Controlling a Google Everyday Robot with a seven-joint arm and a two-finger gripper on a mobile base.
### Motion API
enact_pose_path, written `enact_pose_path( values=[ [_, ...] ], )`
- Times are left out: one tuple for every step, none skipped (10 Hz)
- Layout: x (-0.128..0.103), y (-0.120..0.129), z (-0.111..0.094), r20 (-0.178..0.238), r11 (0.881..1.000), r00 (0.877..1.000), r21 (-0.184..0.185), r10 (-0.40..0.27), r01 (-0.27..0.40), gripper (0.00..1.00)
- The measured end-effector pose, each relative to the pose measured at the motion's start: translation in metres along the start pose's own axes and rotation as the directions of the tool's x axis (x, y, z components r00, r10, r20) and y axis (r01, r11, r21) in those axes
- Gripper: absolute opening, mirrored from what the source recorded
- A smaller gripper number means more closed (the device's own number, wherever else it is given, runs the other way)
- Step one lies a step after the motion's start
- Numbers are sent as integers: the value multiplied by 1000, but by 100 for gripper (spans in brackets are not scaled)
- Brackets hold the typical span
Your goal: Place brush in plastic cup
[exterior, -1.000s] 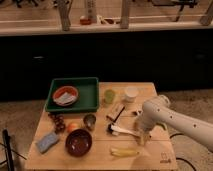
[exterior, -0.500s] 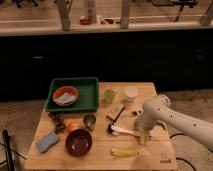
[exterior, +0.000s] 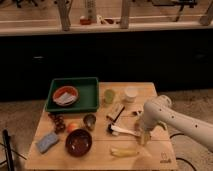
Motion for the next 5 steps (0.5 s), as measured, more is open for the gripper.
enact_pose_path(
  values=[
    [-3,1,0,6,1000,1000,3,-9,9,76],
    [-5,4,-1,13,1000,1000,4,-15,15,76],
    [-7,6,-1,20,1000,1000,5,-21,21,76],
    [-10,7,0,26,1000,999,7,-28,28,74],
    [-11,8,0,30,999,999,8,-32,32,65]
  ],
)
